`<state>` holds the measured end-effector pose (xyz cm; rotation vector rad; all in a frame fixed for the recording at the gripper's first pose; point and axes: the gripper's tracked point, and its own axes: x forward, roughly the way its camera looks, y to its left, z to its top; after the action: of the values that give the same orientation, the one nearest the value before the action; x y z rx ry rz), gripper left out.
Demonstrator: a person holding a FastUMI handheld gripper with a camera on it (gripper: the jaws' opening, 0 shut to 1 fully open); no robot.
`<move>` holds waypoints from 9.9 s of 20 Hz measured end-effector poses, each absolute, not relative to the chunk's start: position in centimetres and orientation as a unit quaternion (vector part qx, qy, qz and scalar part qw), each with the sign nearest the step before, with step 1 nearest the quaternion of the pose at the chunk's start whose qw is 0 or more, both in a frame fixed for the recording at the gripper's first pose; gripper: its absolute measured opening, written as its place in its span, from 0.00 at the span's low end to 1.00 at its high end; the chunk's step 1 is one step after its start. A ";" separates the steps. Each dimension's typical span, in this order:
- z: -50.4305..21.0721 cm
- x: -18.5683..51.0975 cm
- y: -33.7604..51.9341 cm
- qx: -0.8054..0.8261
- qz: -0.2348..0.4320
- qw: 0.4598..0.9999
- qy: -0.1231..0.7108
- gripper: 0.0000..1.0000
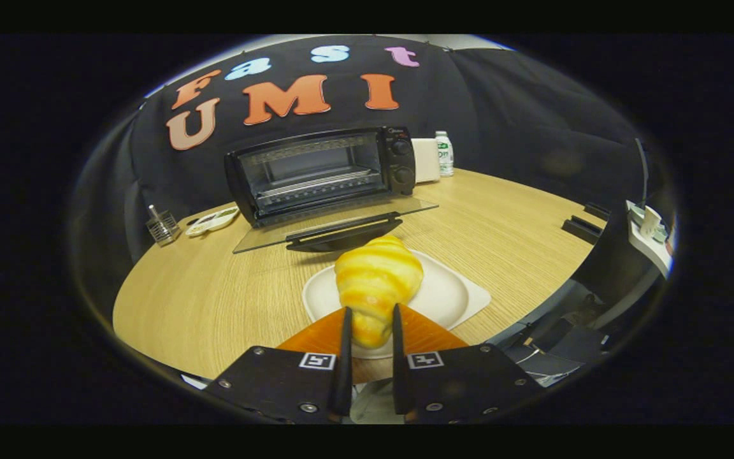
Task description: Open the toaster oven, put the food inside, and close the toaster oven door.
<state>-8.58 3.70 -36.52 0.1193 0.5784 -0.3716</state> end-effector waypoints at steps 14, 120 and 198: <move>-28.1 -4.9 4.8 0.131 -0.121 0.967 0.184 0.26; -32.3 3.7 2.5 -0.019 -0.028 0.971 0.237 0.99; -4.7 -0.7 -0.2 -0.016 -0.030 0.999 0.018 0.99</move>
<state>-0.70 -0.25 -4.67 -0.0321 0.0357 -0.0608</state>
